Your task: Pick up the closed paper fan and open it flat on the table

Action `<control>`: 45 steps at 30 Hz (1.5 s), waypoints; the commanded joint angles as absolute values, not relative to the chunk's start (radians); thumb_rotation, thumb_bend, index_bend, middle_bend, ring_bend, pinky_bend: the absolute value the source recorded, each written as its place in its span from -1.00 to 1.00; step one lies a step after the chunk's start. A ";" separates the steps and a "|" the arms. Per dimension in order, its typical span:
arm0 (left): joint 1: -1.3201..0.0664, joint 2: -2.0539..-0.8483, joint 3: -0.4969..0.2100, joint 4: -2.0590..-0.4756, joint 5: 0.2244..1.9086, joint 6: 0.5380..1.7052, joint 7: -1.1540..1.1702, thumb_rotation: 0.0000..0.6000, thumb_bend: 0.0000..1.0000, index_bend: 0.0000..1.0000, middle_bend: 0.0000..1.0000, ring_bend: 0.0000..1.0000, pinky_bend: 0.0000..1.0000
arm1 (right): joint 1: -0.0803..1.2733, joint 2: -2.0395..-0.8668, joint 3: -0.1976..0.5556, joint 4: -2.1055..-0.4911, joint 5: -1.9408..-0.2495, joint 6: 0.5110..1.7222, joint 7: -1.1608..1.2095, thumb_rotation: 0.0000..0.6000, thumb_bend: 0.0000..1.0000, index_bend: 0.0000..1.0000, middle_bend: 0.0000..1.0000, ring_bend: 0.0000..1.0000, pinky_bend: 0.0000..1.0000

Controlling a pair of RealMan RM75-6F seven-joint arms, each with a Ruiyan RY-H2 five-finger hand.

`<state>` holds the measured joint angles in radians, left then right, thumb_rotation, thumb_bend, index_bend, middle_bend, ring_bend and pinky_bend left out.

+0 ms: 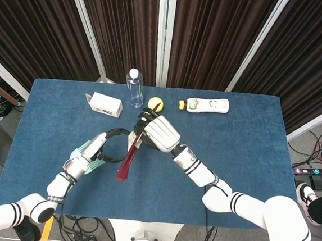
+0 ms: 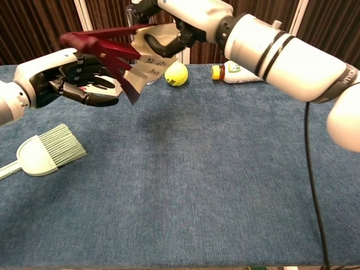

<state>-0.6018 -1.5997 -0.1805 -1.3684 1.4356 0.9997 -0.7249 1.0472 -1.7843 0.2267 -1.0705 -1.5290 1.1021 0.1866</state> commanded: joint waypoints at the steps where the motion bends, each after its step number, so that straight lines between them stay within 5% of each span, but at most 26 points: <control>1: -0.603 -1.625 -0.208 -1.391 1.370 0.997 -0.674 1.00 -0.62 -0.56 -0.56 -0.72 -0.64 | 1.058 -1.810 0.281 -1.112 -1.465 1.081 0.111 1.00 0.42 0.29 -0.04 -0.50 -0.64; 18: -0.615 -1.703 -0.358 -1.492 1.058 0.988 -0.490 1.00 -0.65 -0.38 -0.38 -0.55 -0.46 | 1.096 -1.934 0.397 -1.110 -1.315 1.088 -0.065 1.00 0.41 0.28 -0.04 -0.50 -0.64; 22: -0.604 -1.740 -0.393 -1.481 1.001 1.029 -0.482 1.00 -0.62 -0.19 -0.17 -0.36 -0.33 | 1.088 -1.933 0.393 -1.122 -1.321 1.104 -0.059 1.00 0.41 0.28 -0.04 -0.50 -0.64; 26: -0.588 -1.782 -0.440 -1.467 0.952 1.075 -0.508 1.00 -0.42 0.13 0.18 -0.01 0.05 | 1.070 -1.923 0.385 -1.147 -1.326 1.120 -0.056 1.00 0.41 0.28 -0.04 -0.50 -0.64; 30: -0.572 -1.791 -0.466 -1.464 0.951 1.086 -0.553 1.00 -0.31 0.32 0.37 0.14 0.11 | 1.054 -1.914 0.375 -1.161 -1.327 1.123 -0.055 1.00 0.41 0.28 -0.04 -0.50 -0.64; 36: -0.559 -1.784 -0.462 -1.464 0.980 1.081 -0.570 1.00 -0.29 0.32 0.34 0.14 0.10 | 1.053 -1.915 0.379 -1.165 -1.323 1.115 -0.045 1.00 0.41 0.27 -0.04 -0.50 -0.65; 41: -0.556 -1.774 -0.447 -1.465 1.005 1.051 -0.585 1.00 -0.29 0.01 0.01 -0.12 0.01 | 1.052 -1.903 0.386 -1.187 -1.318 1.107 -0.040 1.00 0.41 0.27 -0.04 -0.50 -0.65; 45: -0.551 -1.784 -0.444 -1.446 1.033 1.055 -0.613 1.00 -0.29 -0.04 -0.02 -0.13 -0.03 | 1.046 -1.887 0.391 -1.211 -1.302 1.093 -0.046 1.00 0.41 0.27 -0.04 -0.50 -0.65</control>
